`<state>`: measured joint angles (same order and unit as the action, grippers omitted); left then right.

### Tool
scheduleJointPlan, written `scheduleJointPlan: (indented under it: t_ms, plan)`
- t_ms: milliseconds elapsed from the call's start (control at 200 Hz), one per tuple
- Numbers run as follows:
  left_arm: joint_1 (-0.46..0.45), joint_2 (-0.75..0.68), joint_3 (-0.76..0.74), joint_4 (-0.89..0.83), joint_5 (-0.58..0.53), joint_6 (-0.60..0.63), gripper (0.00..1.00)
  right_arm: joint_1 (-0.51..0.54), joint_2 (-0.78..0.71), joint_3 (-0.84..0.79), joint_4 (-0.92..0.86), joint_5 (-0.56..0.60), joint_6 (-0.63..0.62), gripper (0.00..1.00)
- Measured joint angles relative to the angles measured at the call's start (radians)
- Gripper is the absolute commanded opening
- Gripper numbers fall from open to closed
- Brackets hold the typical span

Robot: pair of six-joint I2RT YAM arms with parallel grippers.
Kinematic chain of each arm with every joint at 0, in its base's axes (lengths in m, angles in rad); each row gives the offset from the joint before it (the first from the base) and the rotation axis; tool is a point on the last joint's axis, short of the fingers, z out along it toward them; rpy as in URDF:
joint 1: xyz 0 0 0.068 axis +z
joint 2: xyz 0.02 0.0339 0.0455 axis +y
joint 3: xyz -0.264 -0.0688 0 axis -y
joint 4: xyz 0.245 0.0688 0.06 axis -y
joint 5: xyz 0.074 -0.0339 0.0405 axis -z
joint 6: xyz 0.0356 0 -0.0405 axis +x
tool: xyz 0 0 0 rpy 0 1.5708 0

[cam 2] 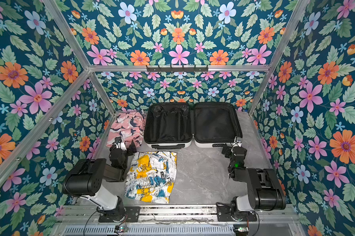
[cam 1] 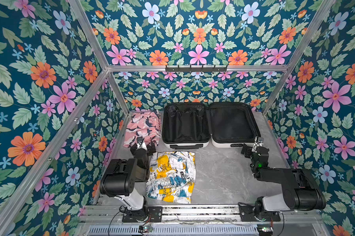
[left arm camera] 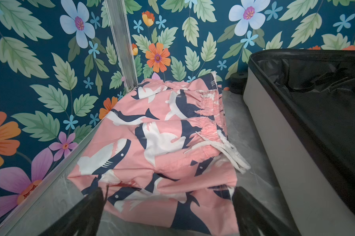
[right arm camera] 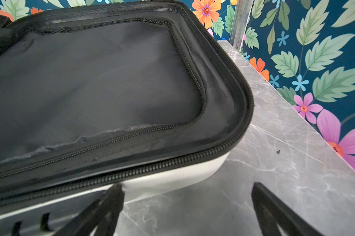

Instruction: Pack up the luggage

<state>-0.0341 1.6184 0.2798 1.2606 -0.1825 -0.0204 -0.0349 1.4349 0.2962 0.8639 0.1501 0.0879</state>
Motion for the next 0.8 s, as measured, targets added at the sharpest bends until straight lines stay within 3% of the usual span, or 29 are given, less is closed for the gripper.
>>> scheduleJointPlan:
  t_ms: [800]
  plan:
    - [0.000,0.000,-0.001,0.000,0.015,0.000,1.00,0.000,0.000,0.000,0.000,0.000,0.000,0.99]
